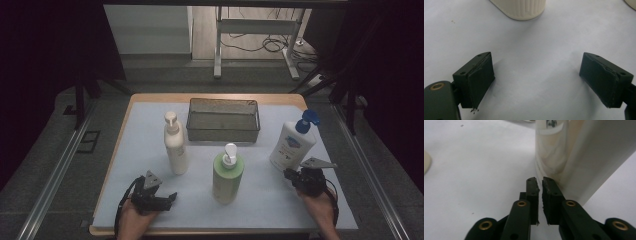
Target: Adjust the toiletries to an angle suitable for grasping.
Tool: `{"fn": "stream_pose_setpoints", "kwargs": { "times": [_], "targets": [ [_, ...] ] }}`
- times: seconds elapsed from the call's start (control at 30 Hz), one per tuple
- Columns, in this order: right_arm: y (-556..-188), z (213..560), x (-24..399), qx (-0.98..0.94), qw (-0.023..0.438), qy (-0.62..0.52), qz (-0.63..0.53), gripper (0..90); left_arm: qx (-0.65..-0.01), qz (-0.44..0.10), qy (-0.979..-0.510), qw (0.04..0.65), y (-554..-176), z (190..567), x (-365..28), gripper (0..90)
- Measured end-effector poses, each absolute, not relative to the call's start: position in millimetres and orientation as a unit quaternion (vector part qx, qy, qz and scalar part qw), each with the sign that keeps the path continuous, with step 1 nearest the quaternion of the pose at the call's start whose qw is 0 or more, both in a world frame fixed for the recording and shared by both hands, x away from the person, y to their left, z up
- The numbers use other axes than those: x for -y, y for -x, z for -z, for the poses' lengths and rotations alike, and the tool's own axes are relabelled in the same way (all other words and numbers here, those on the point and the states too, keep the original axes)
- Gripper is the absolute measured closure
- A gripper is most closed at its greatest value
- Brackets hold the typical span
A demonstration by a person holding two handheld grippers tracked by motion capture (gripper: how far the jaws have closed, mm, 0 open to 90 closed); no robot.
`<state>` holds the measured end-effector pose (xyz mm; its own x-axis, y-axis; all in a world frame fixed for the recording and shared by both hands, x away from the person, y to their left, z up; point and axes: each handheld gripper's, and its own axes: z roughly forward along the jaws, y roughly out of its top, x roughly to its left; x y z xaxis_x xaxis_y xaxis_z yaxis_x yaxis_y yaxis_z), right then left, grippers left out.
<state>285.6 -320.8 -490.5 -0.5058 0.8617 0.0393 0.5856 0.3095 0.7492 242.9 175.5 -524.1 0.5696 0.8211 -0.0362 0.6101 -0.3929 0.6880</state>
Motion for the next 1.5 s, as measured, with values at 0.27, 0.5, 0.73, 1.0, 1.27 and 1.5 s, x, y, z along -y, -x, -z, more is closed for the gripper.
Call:
{"fn": "stream_pose_setpoints", "kwargs": {
  "times": [0.27, 0.5, 0.73, 1.0, 1.27, 1.5],
  "targets": [
    [-273, 473, 328, -0.789, 0.184, -0.448, -0.378, 67.7, -0.437, -0.157, -0.819, 0.336, -243, 524, -175, 12.1],
    [-267, 454, 341, -0.79, 0.185, -0.441, -0.383, 54.8, -0.437, -0.157, -0.819, 0.337, -243, 524, -175, 12.1],
    [-274, 442, 351, -0.788, 0.187, -0.441, -0.386, 42.0, -0.437, -0.157, -0.819, 0.337, -243, 524, -175, 12.1],
    [-293, 430, 355, -0.783, 0.192, -0.446, -0.389, 32.1, -0.437, -0.157, -0.819, 0.337, -243, 524, -175, 12.1],
    [-309, 424, 348, -0.784, 0.193, -0.441, -0.391, 28.4, -0.437, -0.156, -0.82, 0.336, -243, 524, -176, 12.1],
    [-324, 422, 340, -0.788, 0.19, -0.433, -0.393, 28.2, -0.437, -0.156, -0.819, 0.337, -243, 524, -175, 12.1]
  ]
}}
